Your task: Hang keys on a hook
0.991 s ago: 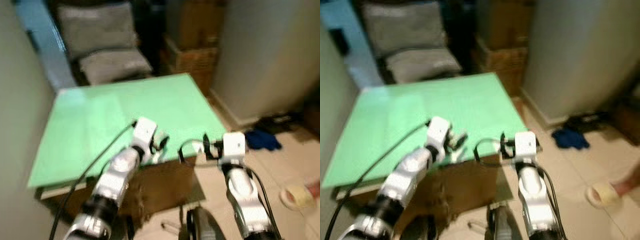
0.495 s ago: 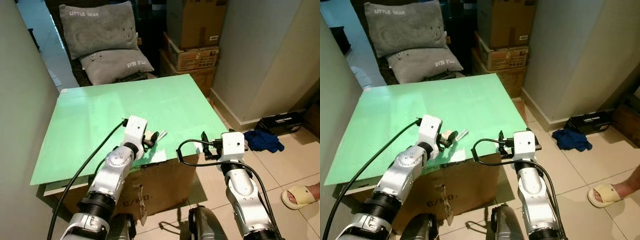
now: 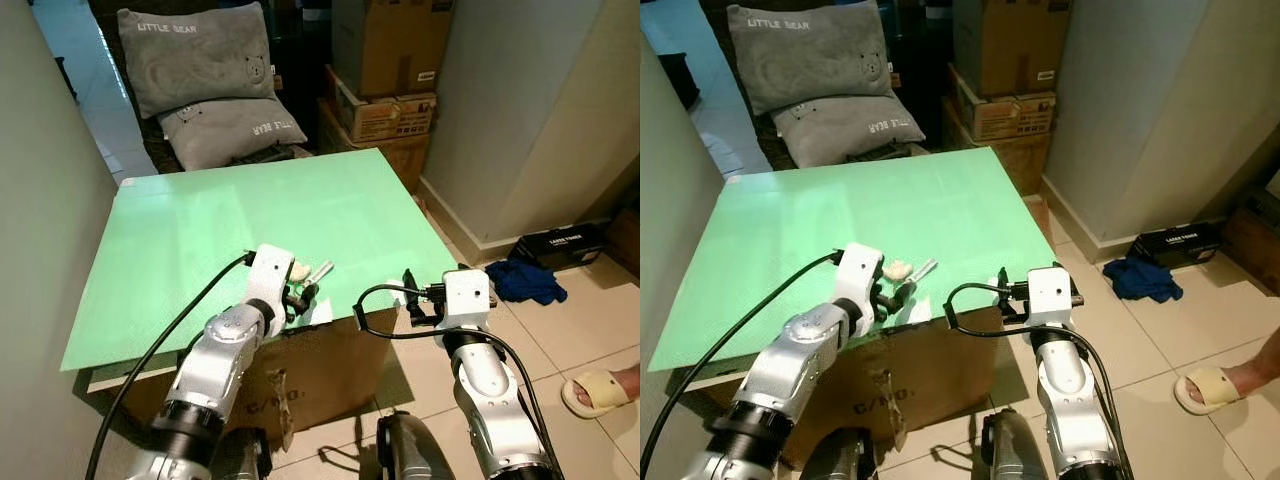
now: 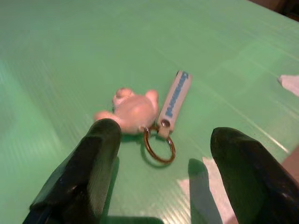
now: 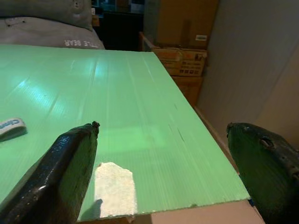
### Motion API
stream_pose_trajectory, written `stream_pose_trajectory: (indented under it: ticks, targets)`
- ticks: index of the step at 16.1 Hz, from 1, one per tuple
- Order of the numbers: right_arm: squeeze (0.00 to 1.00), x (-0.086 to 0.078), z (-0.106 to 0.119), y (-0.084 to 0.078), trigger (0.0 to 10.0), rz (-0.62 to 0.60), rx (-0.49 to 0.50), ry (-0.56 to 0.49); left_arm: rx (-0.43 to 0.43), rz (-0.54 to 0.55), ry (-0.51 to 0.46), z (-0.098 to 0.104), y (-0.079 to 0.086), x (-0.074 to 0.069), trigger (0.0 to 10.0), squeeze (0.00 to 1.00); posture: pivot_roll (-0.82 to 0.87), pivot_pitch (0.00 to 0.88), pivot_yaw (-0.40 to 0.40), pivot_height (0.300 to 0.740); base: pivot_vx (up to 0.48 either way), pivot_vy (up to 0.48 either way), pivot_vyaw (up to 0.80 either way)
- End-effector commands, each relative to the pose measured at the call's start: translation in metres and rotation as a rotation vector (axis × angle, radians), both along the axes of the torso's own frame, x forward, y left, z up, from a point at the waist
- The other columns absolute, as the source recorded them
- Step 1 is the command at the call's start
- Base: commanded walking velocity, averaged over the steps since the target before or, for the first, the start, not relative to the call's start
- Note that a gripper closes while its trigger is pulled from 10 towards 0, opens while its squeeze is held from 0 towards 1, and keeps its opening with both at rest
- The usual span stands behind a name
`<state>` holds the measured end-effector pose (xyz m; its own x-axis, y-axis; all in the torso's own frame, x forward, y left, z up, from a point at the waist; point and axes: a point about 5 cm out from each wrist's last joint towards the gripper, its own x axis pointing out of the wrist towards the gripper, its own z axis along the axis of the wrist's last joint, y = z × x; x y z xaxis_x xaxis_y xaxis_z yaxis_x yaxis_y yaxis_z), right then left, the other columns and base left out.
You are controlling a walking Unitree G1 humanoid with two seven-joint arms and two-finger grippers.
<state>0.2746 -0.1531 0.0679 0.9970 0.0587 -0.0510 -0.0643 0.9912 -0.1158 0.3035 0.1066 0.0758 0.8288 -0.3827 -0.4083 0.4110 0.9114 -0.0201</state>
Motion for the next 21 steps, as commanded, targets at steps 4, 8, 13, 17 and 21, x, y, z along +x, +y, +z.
stream_pose_trajectory:
  ticks: [4, 8, 13, 17, 21]
  targets:
    - [0.00, 0.003, 0.002, 0.002, 10.0, 0.015, -0.005, 0.001, -0.067, 0.023, 0.082, -0.002, -0.010, -0.004, 10.0, 0.00, -0.08, 0.000, 0.025, 0.632, 0.000, 0.000, 0.00]
    - [0.00, 0.004, 0.002, 0.002, 10.0, 0.020, -0.008, 0.003, -0.111, 0.071, 0.141, -0.008, -0.013, -0.002, 10.0, 0.00, -0.08, 0.000, 0.021, 0.632, 0.000, 0.000, 0.00]
    - [0.00, 0.004, 0.002, 0.001, 10.0, 0.021, -0.013, 0.003, -0.113, 0.132, 0.157, -0.008, -0.013, 0.002, 10.0, 0.00, -0.09, 0.000, 0.023, 0.632, 0.000, 0.000, 0.00]
    - [0.00, 0.004, 0.001, 0.001, 10.0, 0.021, -0.015, 0.007, -0.135, 0.134, 0.182, -0.009, -0.016, 0.002, 10.0, 0.00, -0.09, 0.000, 0.021, 0.632, 0.000, 0.000, 0.00]
    - [0.00, 0.004, 0.001, 0.001, 10.0, 0.024, -0.016, 0.009, -0.164, 0.115, 0.215, -0.012, -0.025, 0.001, 9.8, 0.00, -0.09, 0.000, 0.020, 0.632, 0.000, 0.000, 0.00]
